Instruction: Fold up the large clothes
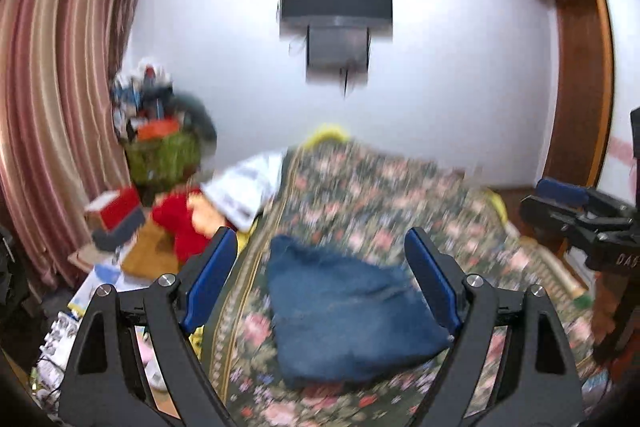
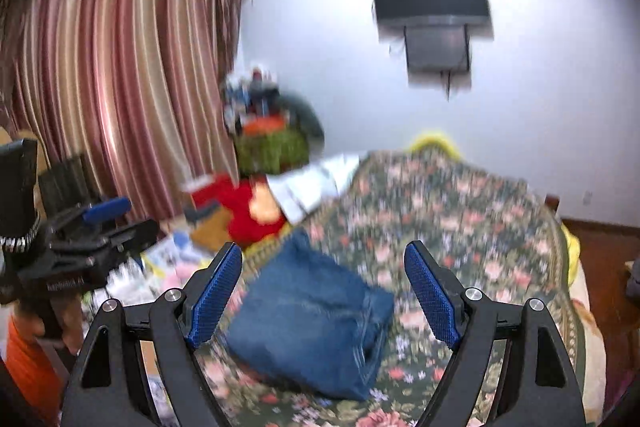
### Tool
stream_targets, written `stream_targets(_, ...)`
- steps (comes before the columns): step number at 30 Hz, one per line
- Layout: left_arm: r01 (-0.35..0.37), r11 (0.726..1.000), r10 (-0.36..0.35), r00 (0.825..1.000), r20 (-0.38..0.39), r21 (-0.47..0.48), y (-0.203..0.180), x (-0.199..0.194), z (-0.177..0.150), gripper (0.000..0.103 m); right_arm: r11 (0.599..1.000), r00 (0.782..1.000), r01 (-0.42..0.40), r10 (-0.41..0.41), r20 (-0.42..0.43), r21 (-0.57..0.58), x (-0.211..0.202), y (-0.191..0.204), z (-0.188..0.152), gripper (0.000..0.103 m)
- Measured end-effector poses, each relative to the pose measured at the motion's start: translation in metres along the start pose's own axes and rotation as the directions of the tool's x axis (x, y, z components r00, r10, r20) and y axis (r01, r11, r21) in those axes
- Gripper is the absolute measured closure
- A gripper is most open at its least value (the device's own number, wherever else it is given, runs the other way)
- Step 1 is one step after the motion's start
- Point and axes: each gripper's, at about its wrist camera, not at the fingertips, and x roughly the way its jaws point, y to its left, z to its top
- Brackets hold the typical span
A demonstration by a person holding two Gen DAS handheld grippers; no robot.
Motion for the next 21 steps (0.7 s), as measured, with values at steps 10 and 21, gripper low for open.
stream_targets(10, -0.057, 0.996, 0.067, 0.987, 0.148, -0.069, -0.024, -0.054, -0.007, 0.016, 0.998, 0.991, 0.057, -0.057, 0.122, 0.002, -0.063, 0.025, -0.003, 0.013)
stream_targets(21, -0.060, 0.994, 0.067, 0.994, 0.080, -0.096, -0.029, -0.052, -0.027, 0.007, 0.992, 0.990, 0.116, -0.112, 0.086, -0.042, -0.074, 0.043, -0.023, 0.000)
